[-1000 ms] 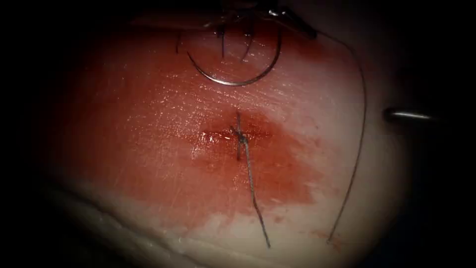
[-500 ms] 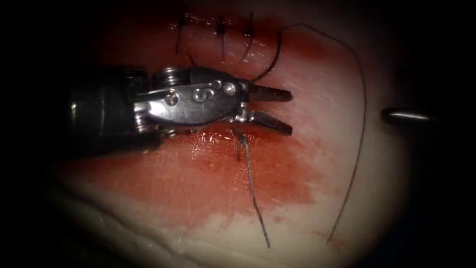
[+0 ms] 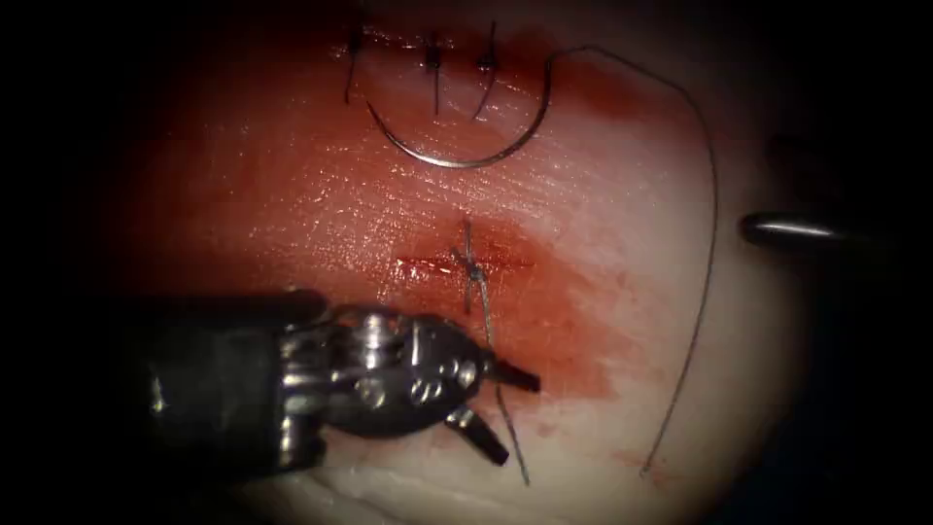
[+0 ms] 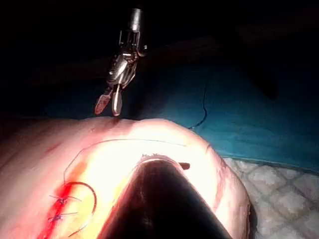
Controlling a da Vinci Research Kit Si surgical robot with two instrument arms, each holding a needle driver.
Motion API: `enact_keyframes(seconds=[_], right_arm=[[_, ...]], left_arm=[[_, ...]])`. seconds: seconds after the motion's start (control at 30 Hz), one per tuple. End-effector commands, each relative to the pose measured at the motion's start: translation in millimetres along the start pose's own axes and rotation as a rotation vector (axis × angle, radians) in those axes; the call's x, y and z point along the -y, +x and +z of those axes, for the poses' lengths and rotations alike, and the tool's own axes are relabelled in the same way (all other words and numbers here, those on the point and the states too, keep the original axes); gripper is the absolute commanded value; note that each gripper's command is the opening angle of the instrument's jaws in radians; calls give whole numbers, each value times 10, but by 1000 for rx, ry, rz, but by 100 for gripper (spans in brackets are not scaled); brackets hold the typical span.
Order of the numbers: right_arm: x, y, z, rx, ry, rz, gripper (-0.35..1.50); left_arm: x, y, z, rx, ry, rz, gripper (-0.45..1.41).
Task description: Wound Closure
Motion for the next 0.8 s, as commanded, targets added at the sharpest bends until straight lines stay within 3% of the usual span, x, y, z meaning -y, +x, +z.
enact_keyframes(seconds=[0.03,0.23,0.4,0.67,0.8], right_arm=[[2,-1,9,-2,3,-1,142],[3,-1,9,-5,5,-1,142],[4,-2,11,-6,5,-2,142],[7,-5,15,-9,14,-4,142],[7,-5,15,-12,13,-5,142]], left_arm=[[1,2,14,19,-5,7,61],[-4,-3,44,73,-20,20,59],[9,-9,55,108,23,26,59],[14,-18,94,125,41,24,56],[16,-23,98,126,42,27,49]])
